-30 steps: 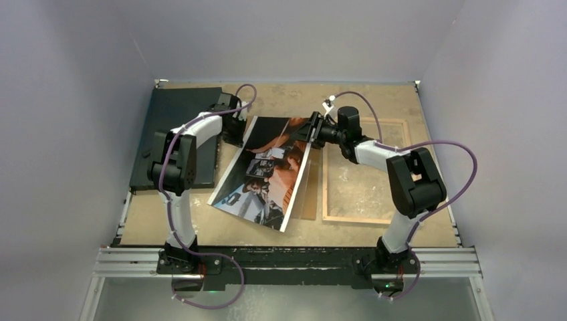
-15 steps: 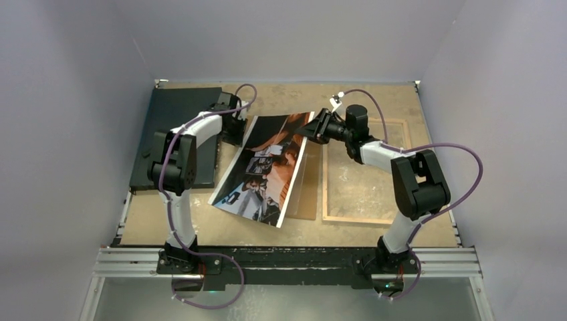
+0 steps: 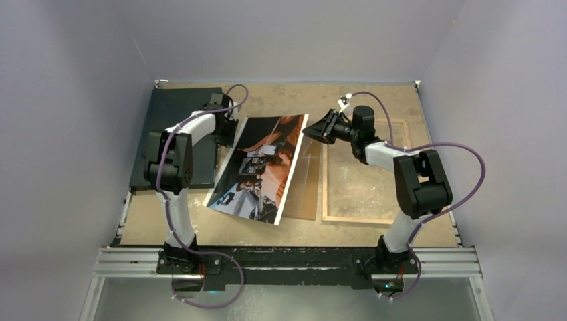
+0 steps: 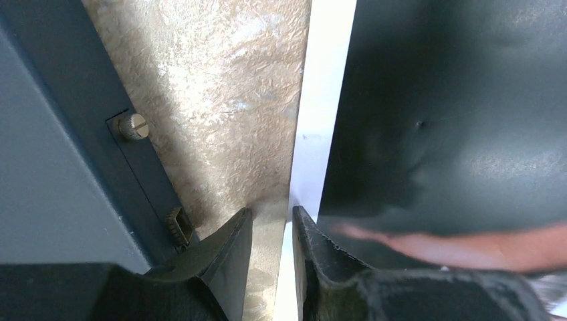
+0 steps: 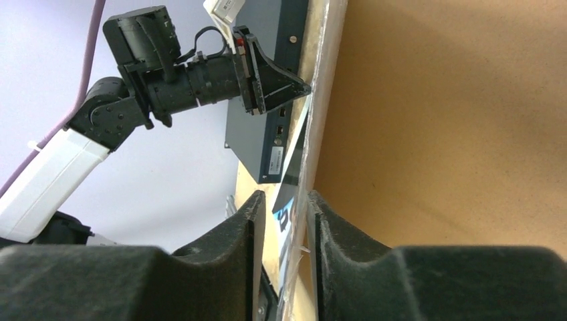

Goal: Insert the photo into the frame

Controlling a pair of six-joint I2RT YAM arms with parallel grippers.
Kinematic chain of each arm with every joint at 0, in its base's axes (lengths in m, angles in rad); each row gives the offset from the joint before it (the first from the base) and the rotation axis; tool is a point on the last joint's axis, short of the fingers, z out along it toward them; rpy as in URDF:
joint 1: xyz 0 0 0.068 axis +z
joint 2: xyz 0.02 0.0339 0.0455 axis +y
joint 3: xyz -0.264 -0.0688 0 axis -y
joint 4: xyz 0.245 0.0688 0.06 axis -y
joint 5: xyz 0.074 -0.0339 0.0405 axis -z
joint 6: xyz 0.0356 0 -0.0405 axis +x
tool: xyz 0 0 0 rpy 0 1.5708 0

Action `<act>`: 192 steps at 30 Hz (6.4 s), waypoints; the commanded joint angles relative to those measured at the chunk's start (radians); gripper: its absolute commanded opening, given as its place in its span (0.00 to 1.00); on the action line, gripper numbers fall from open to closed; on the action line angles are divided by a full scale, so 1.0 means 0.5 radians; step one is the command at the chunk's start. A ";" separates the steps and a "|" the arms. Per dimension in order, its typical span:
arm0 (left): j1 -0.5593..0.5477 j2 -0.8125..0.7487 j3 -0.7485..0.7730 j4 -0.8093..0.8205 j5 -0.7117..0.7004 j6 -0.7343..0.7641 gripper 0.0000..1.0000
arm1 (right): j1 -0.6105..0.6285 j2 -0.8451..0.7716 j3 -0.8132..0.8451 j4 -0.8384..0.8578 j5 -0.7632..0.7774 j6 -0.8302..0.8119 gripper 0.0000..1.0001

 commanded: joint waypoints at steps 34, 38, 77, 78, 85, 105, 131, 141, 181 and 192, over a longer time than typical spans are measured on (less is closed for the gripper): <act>-0.150 0.033 0.087 -0.057 0.216 -0.056 0.20 | -0.448 -0.796 1.108 -1.782 1.258 -0.766 0.00; -0.157 -0.048 0.248 -0.144 0.253 -0.065 0.26 | -0.460 -0.828 1.201 -1.850 1.395 -0.816 0.00; -0.947 0.176 -0.071 0.188 -0.737 0.314 0.24 | -0.526 -1.099 1.110 -1.941 1.452 -0.785 0.00; -0.945 0.160 -0.034 0.157 -0.716 0.306 0.24 | -0.526 -1.100 1.119 -1.950 1.458 -0.797 0.00; -1.176 -0.038 0.316 -0.105 -0.237 0.100 0.36 | -0.526 -1.138 1.197 -2.038 1.673 -0.884 0.00; -1.698 0.041 0.028 0.354 -0.293 0.369 0.48 | -0.576 -1.182 1.127 -2.098 1.793 -0.902 0.00; -1.709 0.316 0.366 0.416 -0.178 0.264 0.49 | -0.698 -1.164 1.040 -2.038 2.003 -0.969 0.00; -1.708 0.301 0.356 0.420 -0.216 0.277 0.49 | -0.710 -1.172 1.026 -2.035 2.002 -0.973 0.00; -1.488 0.306 0.824 0.192 -0.001 -0.207 0.56 | -0.713 -1.284 1.059 -2.094 2.162 -0.932 0.00; -1.487 0.584 0.847 0.215 -0.437 -0.454 0.56 | -0.715 -1.340 1.135 -2.120 2.160 -0.949 0.00</act>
